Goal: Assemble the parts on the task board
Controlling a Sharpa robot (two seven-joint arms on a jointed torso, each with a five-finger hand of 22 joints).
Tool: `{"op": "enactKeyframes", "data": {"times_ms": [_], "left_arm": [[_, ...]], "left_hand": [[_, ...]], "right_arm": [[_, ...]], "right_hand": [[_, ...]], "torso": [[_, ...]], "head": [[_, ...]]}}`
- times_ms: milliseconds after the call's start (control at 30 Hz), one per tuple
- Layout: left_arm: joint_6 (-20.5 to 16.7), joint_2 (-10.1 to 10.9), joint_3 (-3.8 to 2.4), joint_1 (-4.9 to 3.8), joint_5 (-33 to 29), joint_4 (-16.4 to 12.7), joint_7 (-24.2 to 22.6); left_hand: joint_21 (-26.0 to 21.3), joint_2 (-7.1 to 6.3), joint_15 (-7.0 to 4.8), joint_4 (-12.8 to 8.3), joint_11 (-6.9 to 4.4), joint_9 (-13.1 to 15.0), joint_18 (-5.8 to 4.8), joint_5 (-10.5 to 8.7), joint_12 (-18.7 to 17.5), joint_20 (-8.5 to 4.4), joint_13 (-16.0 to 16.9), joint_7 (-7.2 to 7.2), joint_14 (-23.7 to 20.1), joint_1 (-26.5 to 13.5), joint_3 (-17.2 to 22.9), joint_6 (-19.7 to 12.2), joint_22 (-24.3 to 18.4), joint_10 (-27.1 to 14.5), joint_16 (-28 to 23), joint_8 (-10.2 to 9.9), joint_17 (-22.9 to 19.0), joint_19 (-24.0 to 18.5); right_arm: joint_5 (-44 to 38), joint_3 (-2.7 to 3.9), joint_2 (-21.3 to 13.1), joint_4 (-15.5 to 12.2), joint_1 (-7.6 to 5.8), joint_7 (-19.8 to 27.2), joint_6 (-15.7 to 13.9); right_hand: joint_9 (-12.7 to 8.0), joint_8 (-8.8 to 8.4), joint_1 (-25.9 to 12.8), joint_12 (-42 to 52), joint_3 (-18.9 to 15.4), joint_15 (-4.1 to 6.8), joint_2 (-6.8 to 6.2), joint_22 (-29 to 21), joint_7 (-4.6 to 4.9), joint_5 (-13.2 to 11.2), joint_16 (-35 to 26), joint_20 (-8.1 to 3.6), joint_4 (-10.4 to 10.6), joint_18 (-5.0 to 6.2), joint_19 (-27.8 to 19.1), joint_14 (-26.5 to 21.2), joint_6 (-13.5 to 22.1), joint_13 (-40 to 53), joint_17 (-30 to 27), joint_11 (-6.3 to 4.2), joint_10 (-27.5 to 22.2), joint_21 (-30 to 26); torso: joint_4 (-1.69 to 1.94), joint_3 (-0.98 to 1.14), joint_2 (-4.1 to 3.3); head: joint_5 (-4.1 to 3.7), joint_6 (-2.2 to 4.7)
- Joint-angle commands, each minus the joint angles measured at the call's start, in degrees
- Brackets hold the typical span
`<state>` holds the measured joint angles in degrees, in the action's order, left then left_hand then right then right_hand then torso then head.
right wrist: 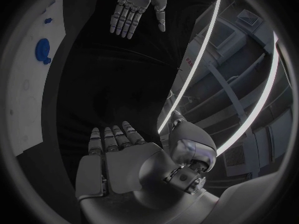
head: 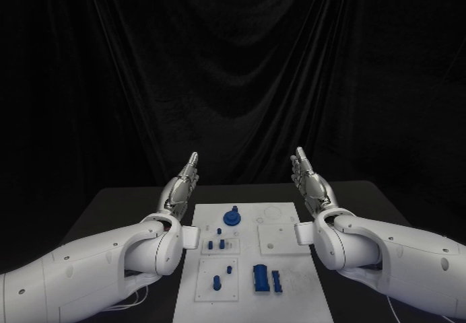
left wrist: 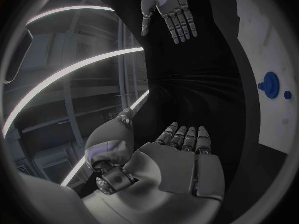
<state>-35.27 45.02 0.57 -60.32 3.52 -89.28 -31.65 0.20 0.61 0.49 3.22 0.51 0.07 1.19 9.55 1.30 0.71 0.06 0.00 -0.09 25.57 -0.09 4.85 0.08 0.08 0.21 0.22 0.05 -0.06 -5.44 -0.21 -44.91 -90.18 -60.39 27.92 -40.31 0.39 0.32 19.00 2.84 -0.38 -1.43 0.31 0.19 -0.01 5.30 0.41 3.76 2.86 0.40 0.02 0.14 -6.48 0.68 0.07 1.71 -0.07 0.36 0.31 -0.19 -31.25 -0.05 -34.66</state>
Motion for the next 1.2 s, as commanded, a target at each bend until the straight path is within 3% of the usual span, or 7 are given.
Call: {"op": "enactKeyframes", "data": {"times_ms": [33, 100, 400, 433, 700, 933, 1200], "left_arm": [[-8.2, -0.2, -0.38, 0.14, -3.3, -0.5, 1.7], [-8.8, -0.3, -0.55, 0.16, -3.5, -0.7, 1.8], [-8.8, -0.3, -0.57, 0.16, -3.5, -0.7, 1.9], [-8.8, -0.3, -0.57, 0.16, -3.5, -0.7, 1.9], [-8.8, -0.3, -0.57, 0.16, -3.5, -0.7, 1.9], [-8.8, -0.3, -0.57, 0.16, -3.5, -0.7, 1.9], [-8.8, -0.3, -0.57, 0.16, -3.5, -0.7, 1.9]], "left_hand": [[-0.2, -0.61, -0.49, -3.2, -0.51, -0.1, -1.19, -3.07, -1.3, -0.71, -0.1, 0.00, 0.1, -8.2, 0.1, -4.8, -0.1, -0.1, -0.2, -0.2, -0.1, 0.1], [-0.2, -0.61, -0.49, -3.2, -0.51, -0.1, -1.19, -3.67, -1.3, -0.71, -0.1, 0.00, 0.1, -9.8, 0.1, -4.8, -0.1, -0.1, -0.2, -0.2, -0.1, 0.1], [-0.2, -0.61, -0.49, -3.2, -0.51, -0.1, -1.19, -5.51, -1.3, -0.71, -0.1, 0.00, 0.1, -14.7, 0.1, -4.8, -0.1, -0.1, -0.2, -0.2, -0.1, 0.1], [-0.2, -0.61, -0.49, -3.2, -0.51, -0.1, -1.19, -9.55, -1.3, -0.71, -0.1, 0.00, 0.1, -15.0, 0.1, -4.8, -0.1, -0.1, -0.2, -0.2, -0.1, 0.1], [-0.2, -0.61, -0.49, -3.2, -0.51, -0.1, -1.19, -9.55, -1.3, -0.71, -0.1, 0.00, 0.1, -18.0, 0.1, -4.8, -0.1, -0.1, -0.2, -0.2, -0.1, 0.1], [-0.2, -0.61, -0.49, -3.2, -0.51, -0.1, -1.19, -9.55, -1.3, -0.71, -0.1, 0.00, 0.1, -25.6, 0.1, -4.8, -0.1, -0.1, -0.2, -0.2, -0.1, 0.1], [-0.2, -0.61, -0.49, -3.2, -0.51, -0.1, -1.19, -9.55, -1.3, -0.71, -0.1, 0.00, 0.1, -25.6, 0.1, -4.8, -0.1, -0.1, -0.2, -0.2, -0.1, 0.1]], "right_arm": [[5.4, 0.21, 0.2, 0.2, 0.23, 1.9, -3.8], [5.4, 0.21, 0.2, 0.2, 0.23, 1.9, -3.8], [5.4, 0.21, 0.2, 0.2, 0.23, 1.9, -3.8], [5.4, 0.21, 0.2, 0.2, 0.23, 1.9, -3.8], [5.4, 0.21, 0.2, 0.2, 0.23, 1.9, -3.8], [5.4, 0.21, 0.2, 0.2, 0.23, 1.9, -3.8], [5.4, 0.21, 0.2, 0.2, 0.23, 1.9, -3.8]], "right_hand": [[-0.4, -0.32, -6.1, -2.8, 0.4, 1.43, -0.31, -0.2, 0.01, -5.3, -0.4, -3.76, -2.9, -0.40, 0.0, -0.1, 2.1, -0.7, -0.1, -1.71, 0.1, -0.4], [-0.4, -0.32, -7.3, -2.8, 0.4, 1.43, -0.31, -0.2, 0.01, -5.3, -0.4, -3.76, -2.9, -0.40, 0.0, -0.1, 6.5, -0.7, -0.1, -1.71, 0.1, -0.4], [-0.4, -0.32, -10.9, -2.8, 0.4, 1.43, -0.31, -0.2, 0.01, -5.3, -0.4, -3.76, -2.9, -0.40, 0.0, -0.1, 6.5, -0.7, -0.1, -1.71, 0.1, -0.4], [-0.4, -0.32, -11.1, -2.8, 0.4, 1.43, -0.31, -0.2, 0.01, -5.3, -0.4, -3.76, -2.9, -0.40, 0.0, -0.1, 6.5, -0.7, -0.1, -1.71, 0.1, -0.4], [-0.4, -0.32, -19.0, -2.8, 0.4, 1.43, -0.31, -0.2, 0.01, -5.3, -0.4, -3.76, -2.9, -0.40, 0.0, -0.1, 6.5, -0.7, -0.1, -1.71, 0.1, -0.4], [-0.4, -0.32, -19.0, -2.8, 0.4, 1.43, -0.31, -0.2, 0.01, -5.3, -0.4, -3.76, -2.9, -0.40, 0.0, -0.1, 6.5, -0.7, -0.1, -1.71, 0.1, -0.4], [-0.4, -0.32, -19.0, -2.8, 0.4, 1.43, -0.31, -0.2, 0.01, -5.3, -0.4, -3.76, -2.9, -0.40, 0.0, -0.1, 6.5, -0.7, -0.1, -1.71, 0.1, -0.4]], "torso": [[-0.31, 0.19, 0.07], [-0.31, 0.19, 0.07], [-0.31, 0.19, 0.07], [-0.31, 0.19, 0.07], [-0.31, 0.19, 0.07], [-0.31, 0.19, 0.07], [-0.31, 0.19, 0.07]], "head": [[0.05, 0.28], [0.05, 0.28], [0.05, 0.28], [0.05, 0.28], [0.05, 0.28], [0.05, 0.28], [0.05, 0.28]]}}
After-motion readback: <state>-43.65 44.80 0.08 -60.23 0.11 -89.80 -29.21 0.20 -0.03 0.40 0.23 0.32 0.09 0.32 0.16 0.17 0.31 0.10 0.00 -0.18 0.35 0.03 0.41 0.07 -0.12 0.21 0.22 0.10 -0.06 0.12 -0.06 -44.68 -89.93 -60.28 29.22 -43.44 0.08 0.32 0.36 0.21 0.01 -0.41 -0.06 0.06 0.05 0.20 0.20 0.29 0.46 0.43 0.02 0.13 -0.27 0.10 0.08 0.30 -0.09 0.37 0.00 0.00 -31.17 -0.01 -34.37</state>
